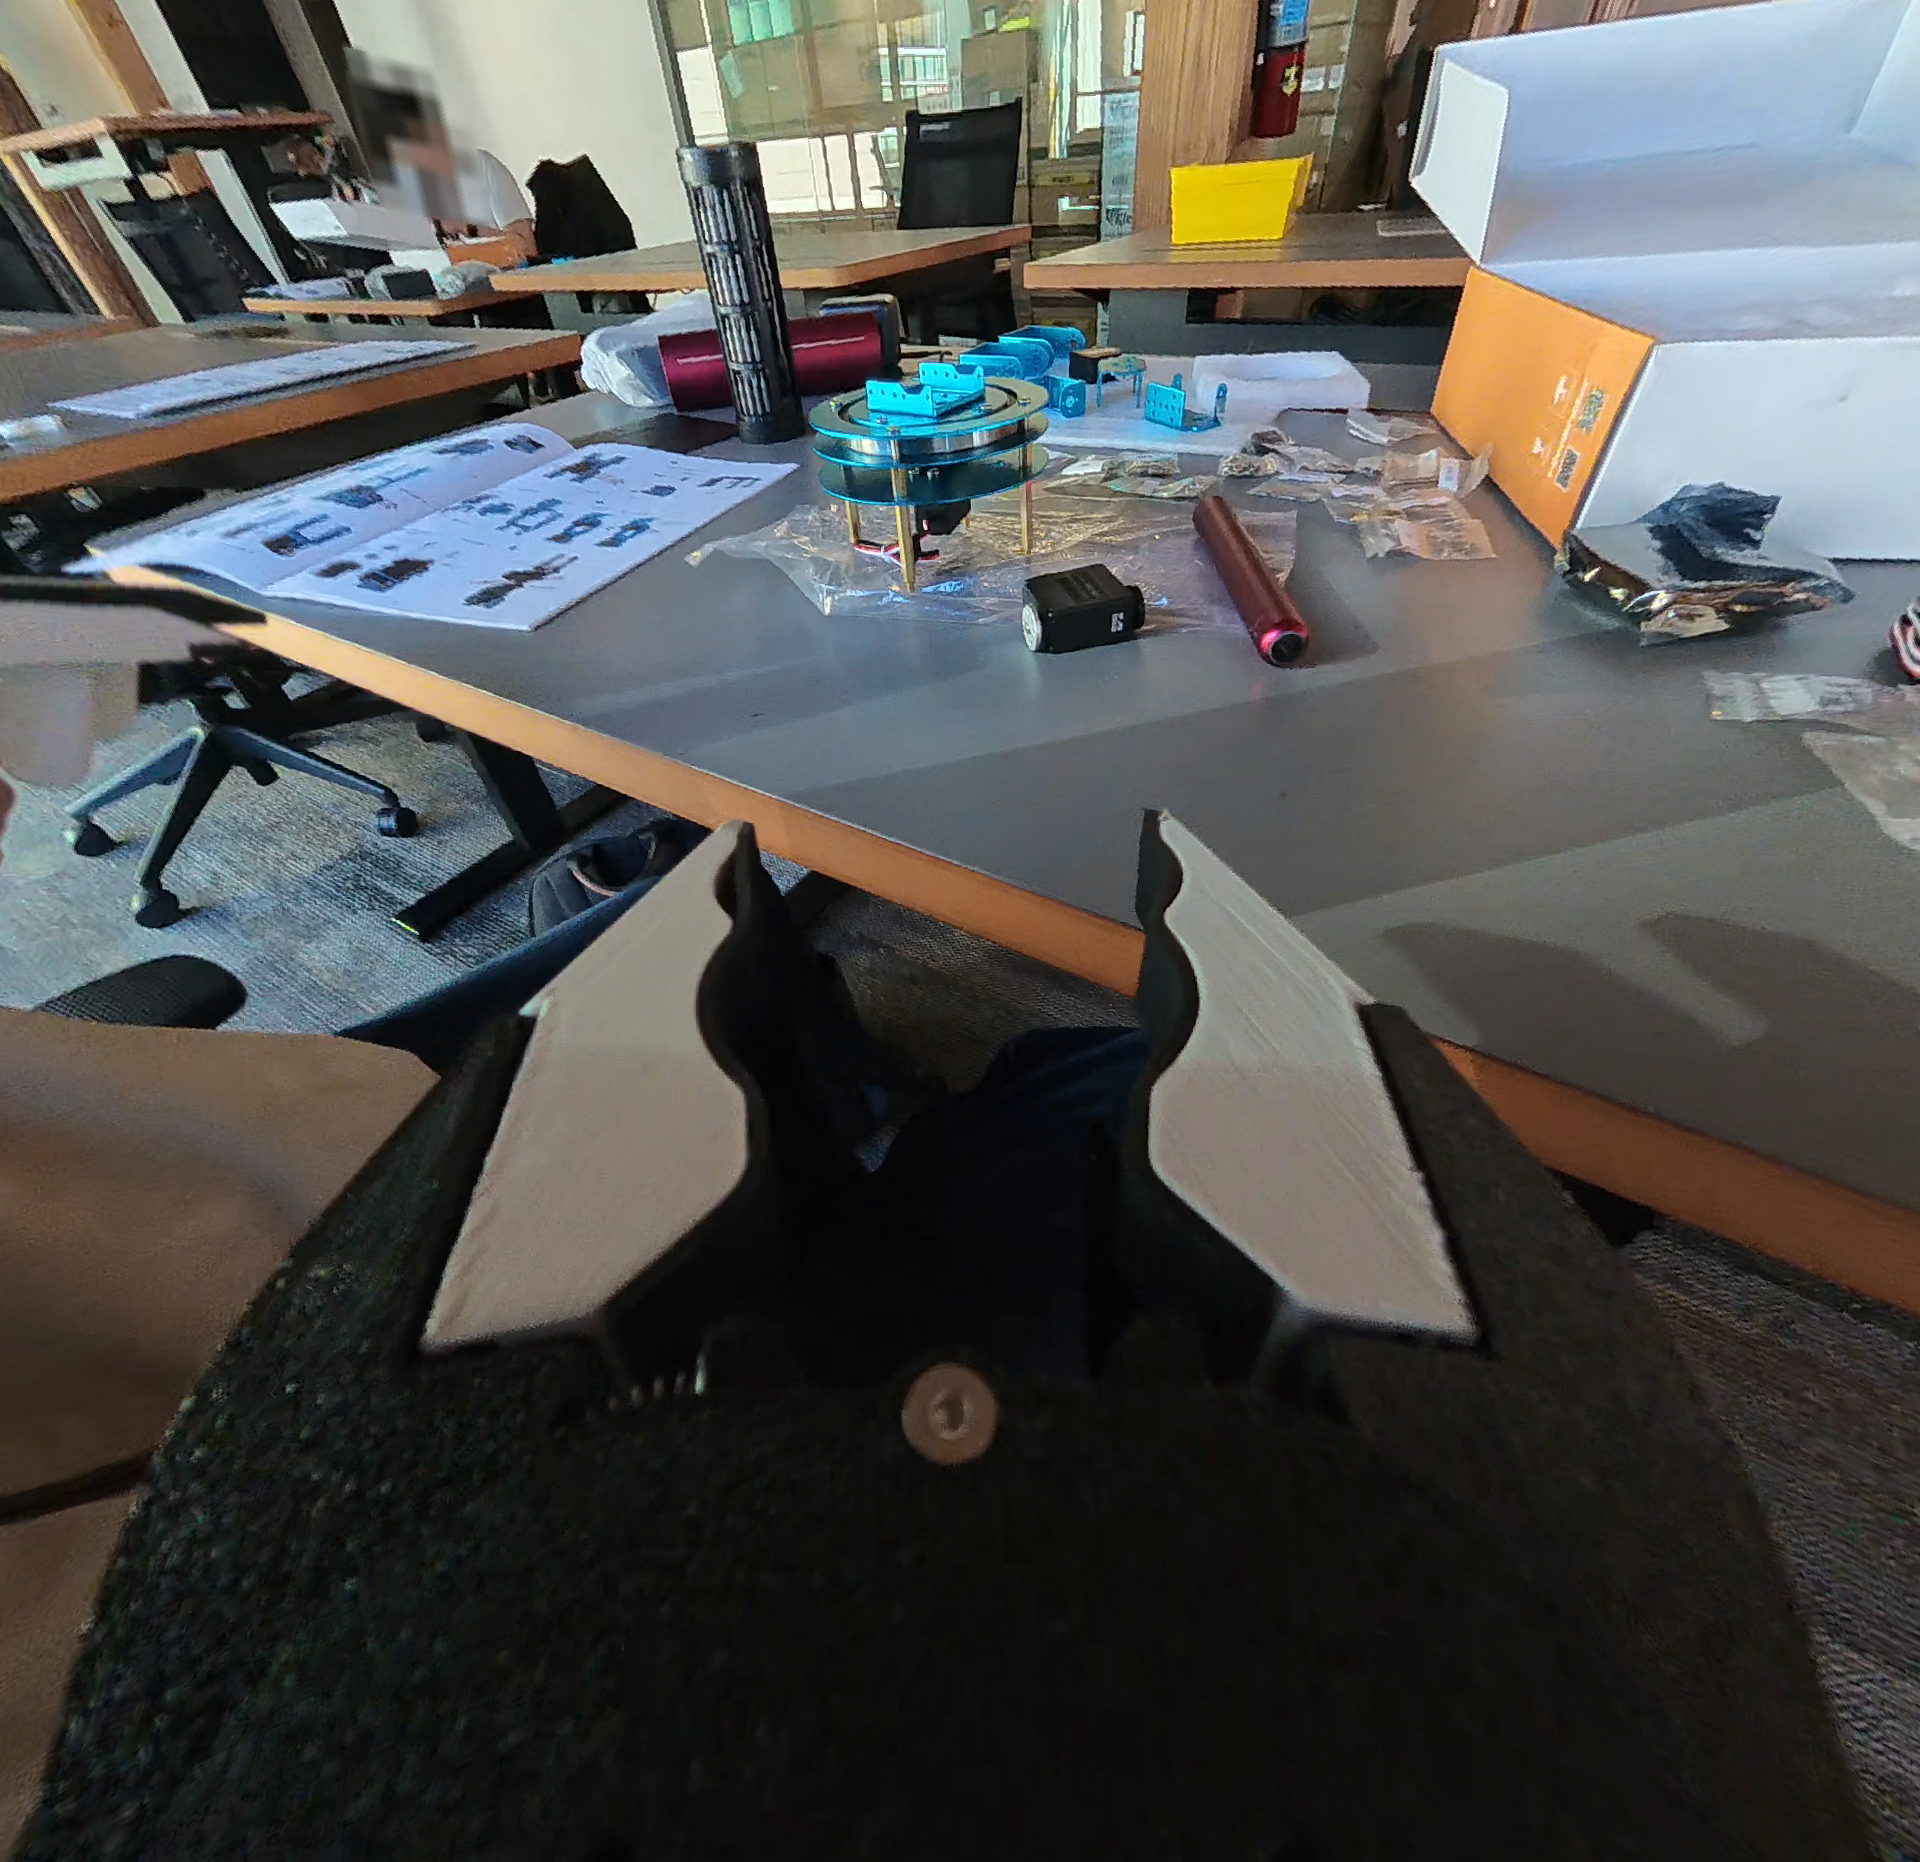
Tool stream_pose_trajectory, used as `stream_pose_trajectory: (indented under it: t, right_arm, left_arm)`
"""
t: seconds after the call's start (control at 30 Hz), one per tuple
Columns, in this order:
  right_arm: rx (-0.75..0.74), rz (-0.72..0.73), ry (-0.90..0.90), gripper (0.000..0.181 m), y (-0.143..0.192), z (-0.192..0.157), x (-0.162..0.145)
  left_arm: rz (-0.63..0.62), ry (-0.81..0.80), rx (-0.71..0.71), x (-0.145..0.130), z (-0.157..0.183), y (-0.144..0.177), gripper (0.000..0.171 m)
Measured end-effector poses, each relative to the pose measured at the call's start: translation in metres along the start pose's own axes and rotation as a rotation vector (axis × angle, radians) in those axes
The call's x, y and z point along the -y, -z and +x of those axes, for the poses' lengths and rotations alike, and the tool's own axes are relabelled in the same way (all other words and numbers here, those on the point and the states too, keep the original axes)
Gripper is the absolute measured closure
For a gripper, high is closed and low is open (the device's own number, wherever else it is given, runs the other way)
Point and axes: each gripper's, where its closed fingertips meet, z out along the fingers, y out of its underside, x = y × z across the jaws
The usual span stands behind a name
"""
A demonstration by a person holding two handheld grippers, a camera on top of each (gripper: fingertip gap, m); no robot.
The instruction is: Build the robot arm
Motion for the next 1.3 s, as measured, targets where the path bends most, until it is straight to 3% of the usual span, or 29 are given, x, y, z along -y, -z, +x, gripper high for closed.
stream_pose_trajectory:
  t: [0.17, 0.33, 0.47, 0.67, 0.77, 0.9, 1.03, 1.13, 1.23, 1.3]
  right_arm:
    - [-0.015, -0.023, 0.017, 0.120, -0.003, 0.010, -0.004]
    - [0.008, -0.087, -0.024, 0.127, -0.010, 0.025, -0.006]
    - [0.057, -0.175, -0.001, 0.127, -0.035, 0.034, -0.004]
    - [0.219, -0.329, 0.140, 0.126, -0.111, 0.041, 0.014]
    - [0.335, -0.436, 0.271, 0.127, -0.162, 0.051, 0.022]
    - [0.587, -0.512, 0.304, 0.128, -0.224, 0.052, 0.045]
    - [0.765, -0.553, 0.144, 0.106, -0.276, 0.041, 0.050]
    - [0.794, -0.486, 0.197, 0.068, -0.291, 0.025, 0.042]
    - [0.782, -0.537, 0.226, 0.062, -0.298, 0.012, 0.023]
    - [0.768, -0.590, 0.242, 0.062, -0.305, 0.009, 0.010]
  left_arm:
    - [0.054, -0.057, -0.045, 0.013, 0.009, -0.016, 0.102]
    - [0.001, -0.126, -0.105, 0.004, 0.018, -0.034, 0.105]
    - [-0.012, -0.131, -0.115, 0.016, 0.014, -0.045, 0.105]
    - [-0.061, -0.144, -0.165, 0.055, 0.009, -0.083, 0.106]
    - [-0.116, -0.181, -0.237, 0.078, 0.009, -0.120, 0.106]
    - [-0.255, -0.214, -0.295, 0.095, -0.004, -0.177, 0.105]
    - [-0.291, -0.093, -0.413, 0.109, -0.002, -0.221, 0.103]
    - [-0.305, -0.119, -0.473, 0.109, -0.006, -0.238, 0.075]
    - [-0.392, -0.256, -0.449, 0.097, -0.022, -0.251, 0.056]
    - [-0.442, -0.291, -0.510, 0.091, -0.019, -0.255, 0.051]
